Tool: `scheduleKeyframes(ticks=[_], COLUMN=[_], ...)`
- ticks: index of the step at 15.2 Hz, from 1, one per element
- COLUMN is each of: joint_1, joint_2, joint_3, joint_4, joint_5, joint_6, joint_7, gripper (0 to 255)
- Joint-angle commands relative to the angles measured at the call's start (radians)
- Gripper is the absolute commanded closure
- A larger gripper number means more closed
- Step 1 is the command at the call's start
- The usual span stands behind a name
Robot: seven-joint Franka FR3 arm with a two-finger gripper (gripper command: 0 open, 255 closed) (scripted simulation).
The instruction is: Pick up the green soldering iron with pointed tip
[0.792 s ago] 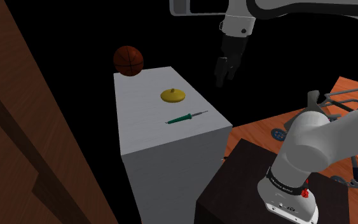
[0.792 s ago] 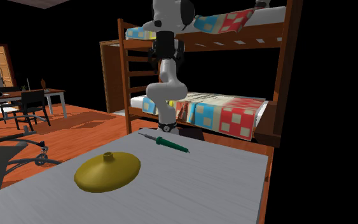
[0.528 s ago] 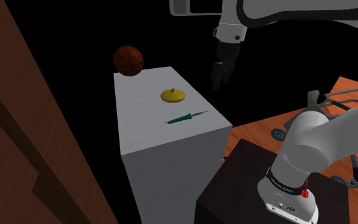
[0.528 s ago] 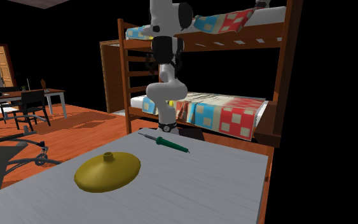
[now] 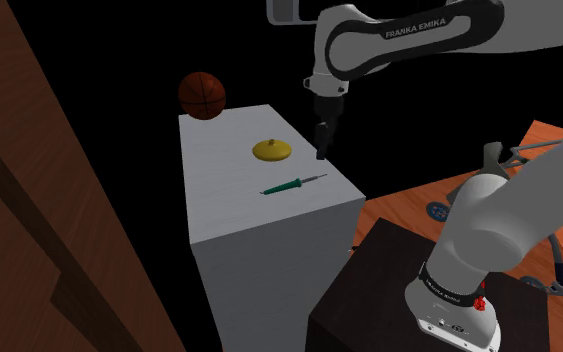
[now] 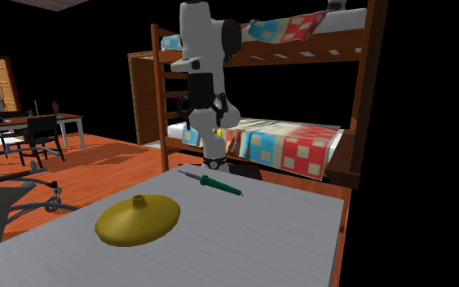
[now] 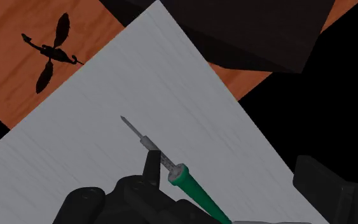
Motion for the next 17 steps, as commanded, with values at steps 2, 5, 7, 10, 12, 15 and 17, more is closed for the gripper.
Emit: scheduleKeyframes(ticks=[2,5,7,10,12,15,17], joint_1=[0.021,0.039,0.051,0.057,0.056,0.057,0.057], joint_2=[0.111,0.229,0.308,0.374,0.386,0.405,0.416], joint_3=[-0.024,-0.041,-0.049,-0.051,-0.051,-0.052,-0.052], joint_4=[0.021,0.053,0.080,0.095,0.079,0.057,0.046], joint_5=[-0.003,0.001,0.005,0.010,0.012,0.014,0.016], joint_6=[0.062,0.118,0.151,0.187,0.214,0.255,0.277], joint_7=[-0.103,-0.202,-0.266,-0.315,-0.317,-0.320,-0.321], gripper=[0,0,0,0,0,0,0])
